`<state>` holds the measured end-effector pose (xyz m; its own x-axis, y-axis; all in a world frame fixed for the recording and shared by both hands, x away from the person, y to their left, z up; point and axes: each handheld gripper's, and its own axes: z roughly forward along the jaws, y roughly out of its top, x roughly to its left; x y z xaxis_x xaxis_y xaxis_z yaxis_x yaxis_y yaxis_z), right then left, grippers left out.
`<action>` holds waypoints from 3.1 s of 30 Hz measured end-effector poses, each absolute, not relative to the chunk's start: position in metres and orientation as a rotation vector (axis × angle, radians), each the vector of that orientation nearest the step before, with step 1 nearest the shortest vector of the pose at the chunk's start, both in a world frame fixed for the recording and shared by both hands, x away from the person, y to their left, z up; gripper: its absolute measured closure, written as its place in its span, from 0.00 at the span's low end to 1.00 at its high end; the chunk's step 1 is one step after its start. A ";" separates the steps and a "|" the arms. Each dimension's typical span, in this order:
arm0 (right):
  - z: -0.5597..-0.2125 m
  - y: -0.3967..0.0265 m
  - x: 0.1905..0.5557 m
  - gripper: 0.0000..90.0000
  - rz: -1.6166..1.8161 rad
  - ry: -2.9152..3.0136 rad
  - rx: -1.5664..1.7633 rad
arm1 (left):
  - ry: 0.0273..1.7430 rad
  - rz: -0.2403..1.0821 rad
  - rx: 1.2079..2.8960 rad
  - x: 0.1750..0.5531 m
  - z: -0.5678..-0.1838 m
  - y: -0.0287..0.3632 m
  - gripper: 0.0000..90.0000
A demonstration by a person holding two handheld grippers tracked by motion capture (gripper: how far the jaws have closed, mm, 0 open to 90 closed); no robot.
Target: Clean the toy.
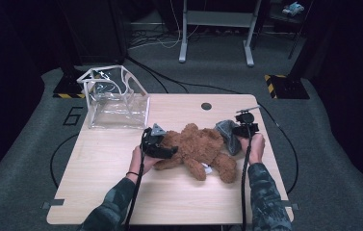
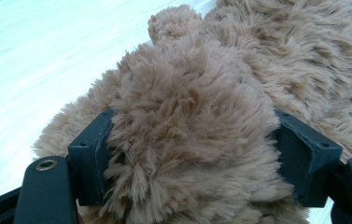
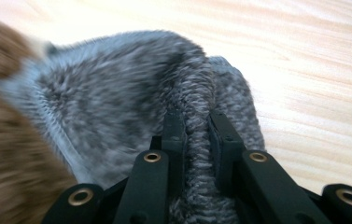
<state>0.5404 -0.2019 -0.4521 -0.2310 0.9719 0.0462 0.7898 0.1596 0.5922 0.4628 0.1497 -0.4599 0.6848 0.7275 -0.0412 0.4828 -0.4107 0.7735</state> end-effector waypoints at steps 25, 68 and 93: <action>-0.433 -0.175 0.491 0.88 0.941 2.328 1.455 | 0.939 0.390 2.093 0.463 -0.459 0.148 0.26; -0.425 -0.164 0.484 0.89 0.958 2.304 1.383 | 0.940 0.386 2.102 0.462 -0.458 0.147 0.26; -0.483 -0.161 0.497 0.90 0.667 2.385 1.445 | 0.939 0.393 2.116 0.462 -0.457 0.146 0.26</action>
<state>0.4973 -0.1611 -0.4833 -0.4640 0.8858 0.0049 0.7600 0.3952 0.5159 0.4621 0.1463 -0.4575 0.6804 0.7323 -0.0280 0.4935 -0.4296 0.7563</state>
